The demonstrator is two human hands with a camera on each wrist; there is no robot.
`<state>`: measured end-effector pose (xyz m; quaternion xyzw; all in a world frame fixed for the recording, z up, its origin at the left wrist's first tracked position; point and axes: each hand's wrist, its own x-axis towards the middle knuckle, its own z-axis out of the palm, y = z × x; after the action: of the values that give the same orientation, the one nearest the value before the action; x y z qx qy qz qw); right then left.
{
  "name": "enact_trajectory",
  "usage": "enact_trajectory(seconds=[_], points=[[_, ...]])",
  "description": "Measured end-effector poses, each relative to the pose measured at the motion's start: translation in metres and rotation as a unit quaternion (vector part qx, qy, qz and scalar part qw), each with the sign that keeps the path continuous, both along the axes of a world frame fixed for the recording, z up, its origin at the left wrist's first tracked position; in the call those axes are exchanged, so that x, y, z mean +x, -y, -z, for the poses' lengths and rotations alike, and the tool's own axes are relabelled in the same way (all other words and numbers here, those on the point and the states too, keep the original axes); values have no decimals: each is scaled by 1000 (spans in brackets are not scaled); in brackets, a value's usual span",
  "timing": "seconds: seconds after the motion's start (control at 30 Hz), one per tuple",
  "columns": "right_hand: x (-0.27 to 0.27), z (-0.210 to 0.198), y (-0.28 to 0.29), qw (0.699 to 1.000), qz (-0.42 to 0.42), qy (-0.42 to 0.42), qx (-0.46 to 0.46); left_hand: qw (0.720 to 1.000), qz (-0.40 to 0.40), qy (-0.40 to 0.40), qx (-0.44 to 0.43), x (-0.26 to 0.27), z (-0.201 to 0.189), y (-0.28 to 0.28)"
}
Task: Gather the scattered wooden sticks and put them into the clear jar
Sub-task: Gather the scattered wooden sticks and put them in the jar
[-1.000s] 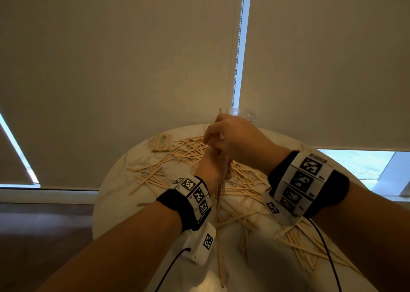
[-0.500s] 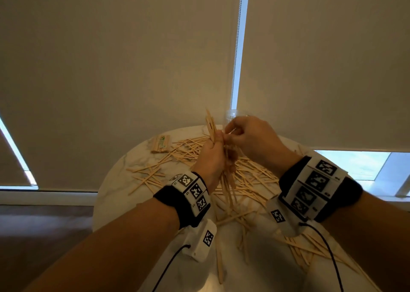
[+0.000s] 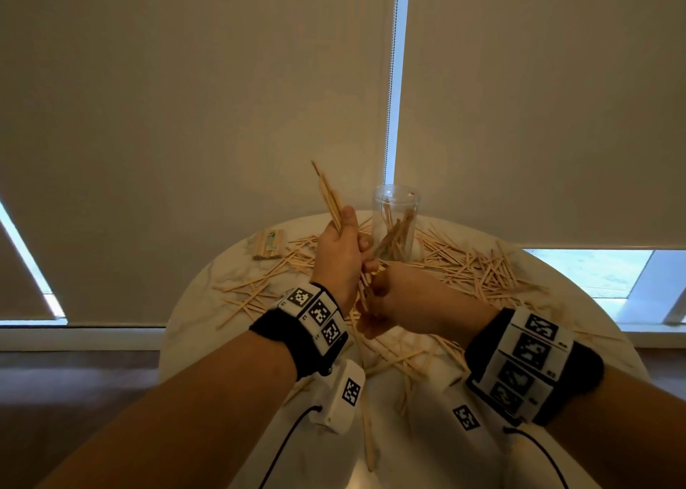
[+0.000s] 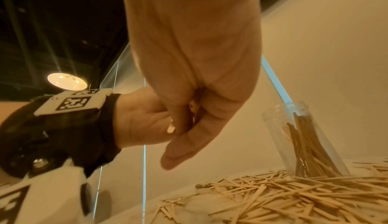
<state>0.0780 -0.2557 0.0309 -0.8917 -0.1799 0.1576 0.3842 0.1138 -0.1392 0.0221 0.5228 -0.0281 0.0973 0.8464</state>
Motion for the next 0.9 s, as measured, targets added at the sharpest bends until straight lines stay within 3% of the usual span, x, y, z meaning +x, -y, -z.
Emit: enact_trajectory(seconds=[0.07, 0.17, 0.2, 0.27, 0.33, 0.4, 0.43, 0.5, 0.57, 0.63, 0.77, 0.83, 0.9], points=[[2, -5, 2, 1000, -2, 15, 2, 999, 7, 7, 41, 0, 3, -3], [11, -17, 10, 982, -23, 67, -177, 991, 11, 11, 130, 0, 7, -15], [15, -23, 13, 980, 2, 97, -175, 988, 19, 9, 155, -1, 9, -19], [18, -41, 17, 981, 81, 169, -48, 978, 51, 2, 201, -5, 14, -23], [21, -62, 19, 951, 164, 249, 86, 964, 95, 1, 247, -11, 20, -21], [23, -78, 19, 923, 192, 307, 127, 946, 131, 15, 297, -16, 24, -14], [22, -81, 17, 929, 178, 306, 109, 937, 140, 24, 320, -17, 25, -10], [22, -76, 9, 969, 101, 226, 5, 930, 144, 41, 336, -21, 24, 0], [22, -61, 1, 989, 35, 121, -78, 934, 140, 38, 328, -21, 21, 7], [22, -50, 0, 991, 35, 113, -57, 937, 133, 27, 322, -21, 18, 9], [24, -40, 10, 982, 105, 123, 98, 968, 79, 25, 236, -16, 10, -1], [21, -32, 15, 988, 108, 77, 75, 989, 26, 1, 142, -9, 5, -8], [15, -19, 17, 997, 67, -22, 26, 999, -14, -19, 29, -1, 1, -13]])
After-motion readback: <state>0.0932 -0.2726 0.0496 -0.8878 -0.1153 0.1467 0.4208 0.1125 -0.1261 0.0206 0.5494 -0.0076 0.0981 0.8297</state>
